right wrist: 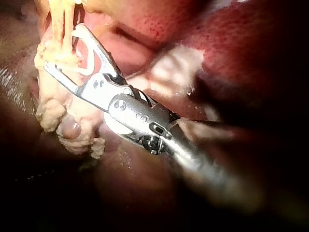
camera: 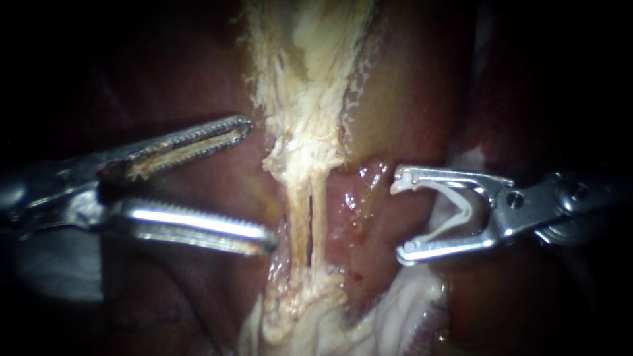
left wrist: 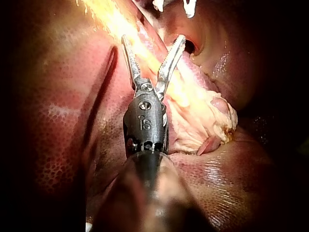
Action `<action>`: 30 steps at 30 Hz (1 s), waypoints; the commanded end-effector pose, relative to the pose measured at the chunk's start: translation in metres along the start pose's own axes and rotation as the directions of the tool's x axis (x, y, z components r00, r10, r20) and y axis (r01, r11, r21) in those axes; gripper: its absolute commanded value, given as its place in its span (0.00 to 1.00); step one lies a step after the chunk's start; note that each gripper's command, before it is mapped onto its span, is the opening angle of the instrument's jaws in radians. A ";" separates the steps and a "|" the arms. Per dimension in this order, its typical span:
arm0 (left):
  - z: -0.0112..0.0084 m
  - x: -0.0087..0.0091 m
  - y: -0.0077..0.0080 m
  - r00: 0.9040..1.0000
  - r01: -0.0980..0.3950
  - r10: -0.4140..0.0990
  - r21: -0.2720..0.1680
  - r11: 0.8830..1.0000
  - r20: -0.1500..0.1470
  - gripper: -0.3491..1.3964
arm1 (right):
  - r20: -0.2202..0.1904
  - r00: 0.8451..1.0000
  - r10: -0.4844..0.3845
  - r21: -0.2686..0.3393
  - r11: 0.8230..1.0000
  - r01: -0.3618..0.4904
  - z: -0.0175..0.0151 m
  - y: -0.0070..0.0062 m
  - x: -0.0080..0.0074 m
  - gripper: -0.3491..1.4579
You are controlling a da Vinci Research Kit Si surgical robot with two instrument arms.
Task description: Grabbing gallbladder
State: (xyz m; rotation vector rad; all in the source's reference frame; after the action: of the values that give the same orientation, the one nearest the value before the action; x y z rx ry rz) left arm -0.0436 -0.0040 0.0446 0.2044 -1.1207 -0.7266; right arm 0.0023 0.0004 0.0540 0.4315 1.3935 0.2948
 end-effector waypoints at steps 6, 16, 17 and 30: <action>0.0017 0.0011 0.0010 0.999 0.025 -0.027 -0.041 0.999 -0.042 0.61 | 0.000 1.000 0.000 0.000 1.000 0.000 0.0000 0.0000 -0.0001 0.53; 0.0031 0.0038 0.0028 0.989 0.090 -0.100 -0.094 0.992 -0.111 0.49 | 0.000 1.000 0.000 0.000 1.000 0.000 0.0000 0.0000 -0.0001 0.53; 0.0032 0.0041 0.0030 0.987 0.100 -0.112 -0.099 0.990 -0.115 0.45 | 0.000 1.000 0.000 0.000 1.000 0.000 0.0000 0.0000 -0.0001 0.53; 0.0029 0.0024 0.0041 0.970 0.199 -0.214 -0.134 0.971 -0.114 0.06 | 0.000 1.000 0.000 0.000 1.000 0.000 0.0000 0.0000 0.0000 0.53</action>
State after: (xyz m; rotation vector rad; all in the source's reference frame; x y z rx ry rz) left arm -0.0437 -0.0017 0.0495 0.2661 -0.9355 -0.9569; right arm 0.0023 0.0004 0.0540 0.4313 1.3932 0.2953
